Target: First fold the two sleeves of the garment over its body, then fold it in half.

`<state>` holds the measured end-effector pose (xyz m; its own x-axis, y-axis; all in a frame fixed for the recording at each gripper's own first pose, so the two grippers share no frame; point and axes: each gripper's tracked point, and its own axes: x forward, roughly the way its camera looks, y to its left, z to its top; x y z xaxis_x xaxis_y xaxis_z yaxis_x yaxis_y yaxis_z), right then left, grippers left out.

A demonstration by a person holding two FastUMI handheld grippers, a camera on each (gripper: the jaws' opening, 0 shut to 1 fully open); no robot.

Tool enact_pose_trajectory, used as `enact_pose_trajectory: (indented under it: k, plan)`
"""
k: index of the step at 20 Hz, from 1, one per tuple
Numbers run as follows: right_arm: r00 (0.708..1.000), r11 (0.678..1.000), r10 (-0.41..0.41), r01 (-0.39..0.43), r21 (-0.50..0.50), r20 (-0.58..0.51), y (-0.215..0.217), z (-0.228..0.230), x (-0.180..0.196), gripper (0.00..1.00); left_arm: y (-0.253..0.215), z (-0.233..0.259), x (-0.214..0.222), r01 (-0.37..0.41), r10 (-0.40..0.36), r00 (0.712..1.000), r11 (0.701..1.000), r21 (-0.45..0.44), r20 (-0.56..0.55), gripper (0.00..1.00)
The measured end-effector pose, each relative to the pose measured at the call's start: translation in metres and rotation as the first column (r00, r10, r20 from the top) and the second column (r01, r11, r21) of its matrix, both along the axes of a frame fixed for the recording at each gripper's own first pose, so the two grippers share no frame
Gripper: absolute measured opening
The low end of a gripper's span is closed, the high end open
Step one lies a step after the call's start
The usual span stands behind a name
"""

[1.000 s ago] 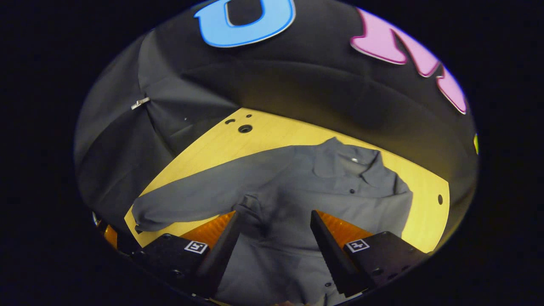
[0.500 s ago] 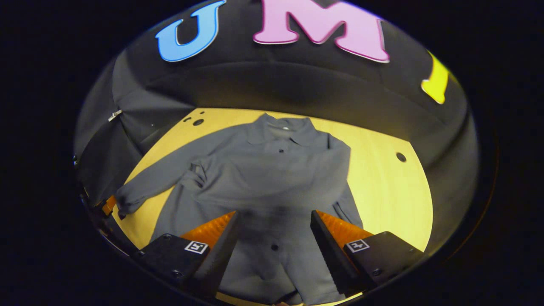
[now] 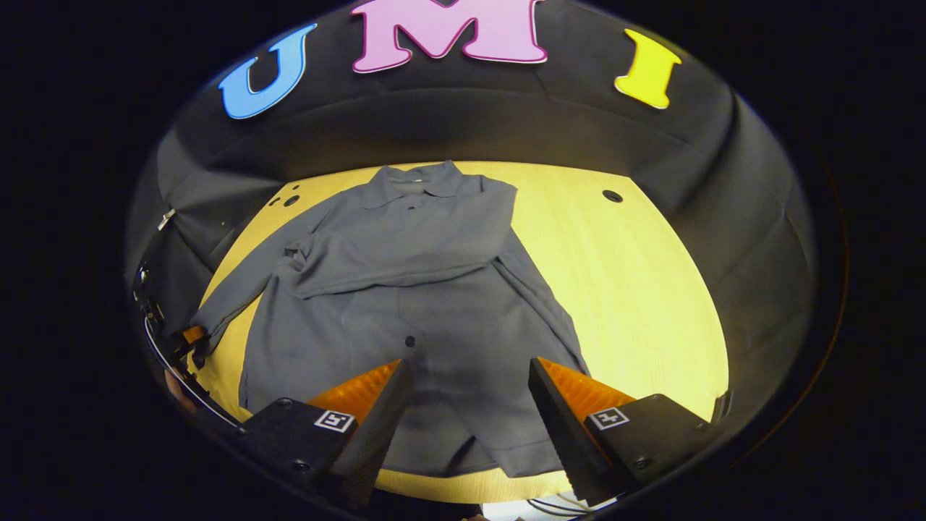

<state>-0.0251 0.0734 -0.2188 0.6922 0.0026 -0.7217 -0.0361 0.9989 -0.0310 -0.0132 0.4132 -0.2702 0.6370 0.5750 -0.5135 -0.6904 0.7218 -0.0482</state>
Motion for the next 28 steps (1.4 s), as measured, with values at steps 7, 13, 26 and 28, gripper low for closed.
enact_pose_trajectory:
  k: [7,13,26,28]
  plan:
    - [0.998,0.998,-0.063,0.063,0.004,-0.004,-0.013,-0.003,-0.027,1.00,-0.008,-0.002,0.014,0.043,-0.044,0.999,0.999,-0.033,-0.006,0.82]
    - [0.994,0.994,-0.112,0.111,0.019,0.018,-0.020,0.001,-0.037,1.00,-0.015,-0.001,0.023,0.050,-0.047,0.998,0.997,-0.051,0.052,0.16]
    - [0.987,0.986,-0.162,0.161,0.051,0.005,-0.067,-0.007,-0.034,1.00,-0.066,0.131,0.065,0.100,-0.106,0.975,0.994,0.043,0.193,0.06]
    - [0.985,0.982,-0.174,0.174,0.070,0.004,-0.074,-0.006,-0.029,1.00,-0.095,0.165,0.085,0.153,-0.165,0.958,0.986,0.068,0.236,0.06]
